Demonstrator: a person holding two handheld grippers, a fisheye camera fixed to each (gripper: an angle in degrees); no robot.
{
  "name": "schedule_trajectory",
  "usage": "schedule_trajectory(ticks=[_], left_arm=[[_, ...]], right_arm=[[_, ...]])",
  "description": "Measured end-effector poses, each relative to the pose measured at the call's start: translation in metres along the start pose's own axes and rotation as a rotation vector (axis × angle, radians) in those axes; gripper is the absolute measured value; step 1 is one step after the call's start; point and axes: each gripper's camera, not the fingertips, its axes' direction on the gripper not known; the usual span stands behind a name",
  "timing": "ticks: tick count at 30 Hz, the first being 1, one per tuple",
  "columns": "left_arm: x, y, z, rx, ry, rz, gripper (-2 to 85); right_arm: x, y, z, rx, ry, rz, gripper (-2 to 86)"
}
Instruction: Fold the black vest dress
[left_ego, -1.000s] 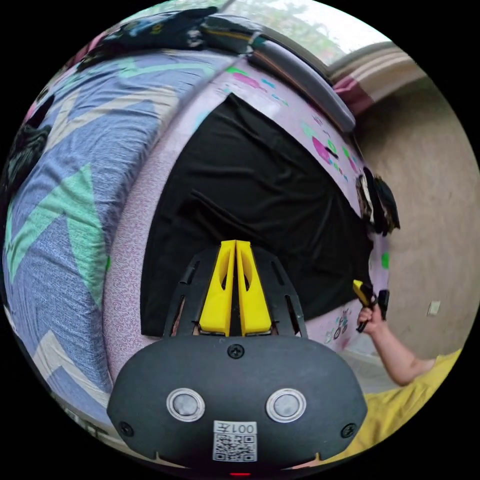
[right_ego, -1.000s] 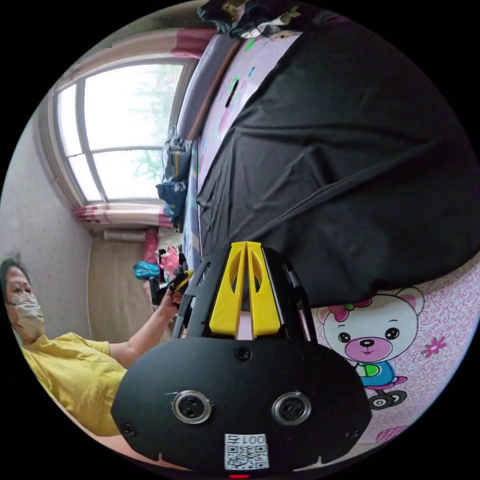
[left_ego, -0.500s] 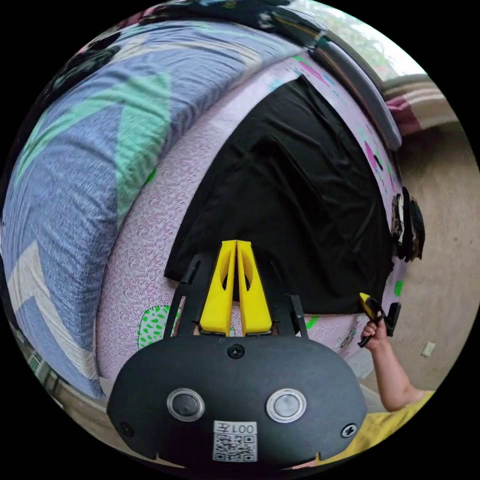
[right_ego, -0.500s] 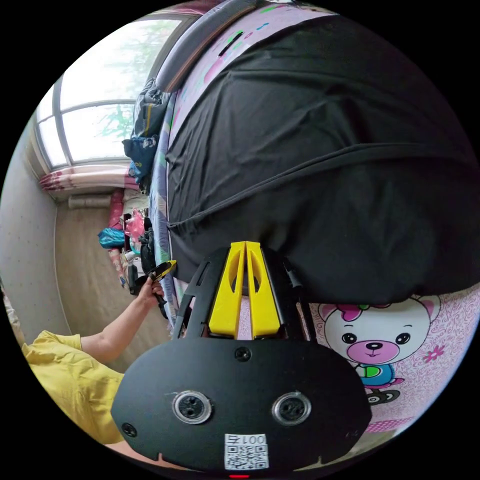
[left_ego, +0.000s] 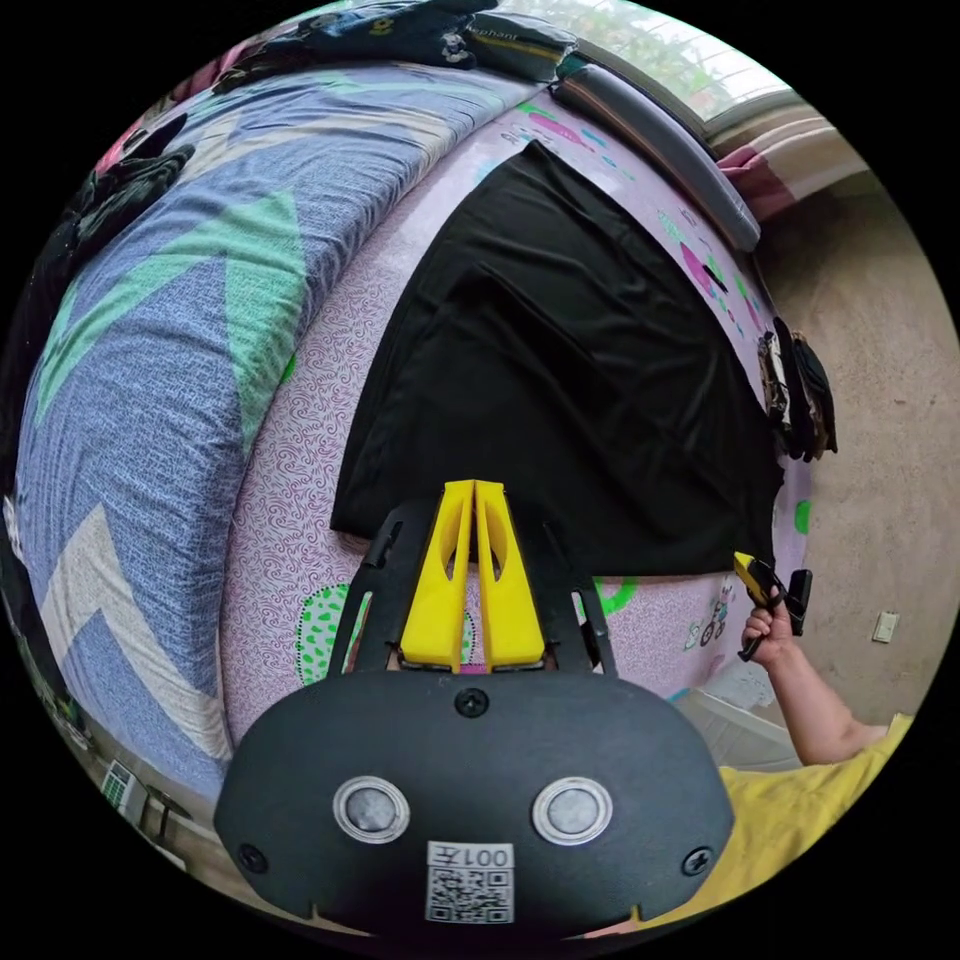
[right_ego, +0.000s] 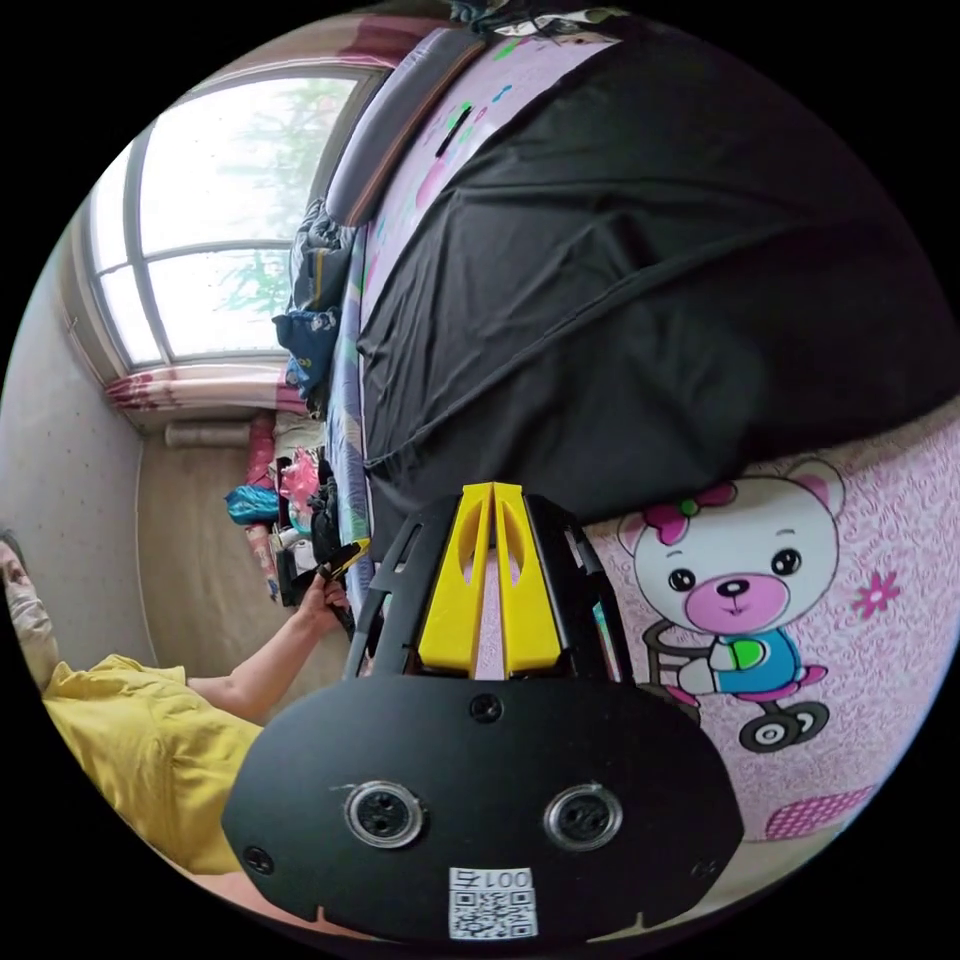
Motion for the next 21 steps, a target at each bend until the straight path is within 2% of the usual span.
schedule_trajectory(ticks=[11, 21], left_arm=[[-0.021, 0.034, 0.004, -0.039, 0.06, -0.113, -1.6], [-0.026, 0.039, -0.001, -0.011, 0.054, -0.054, -1.6]], right_arm=[[-0.023, 0.023, -0.026, 0.106, -0.016, 0.069, 0.4], [-0.06, 0.014, -0.028, 0.111, -0.031, 0.004, 0.4]])
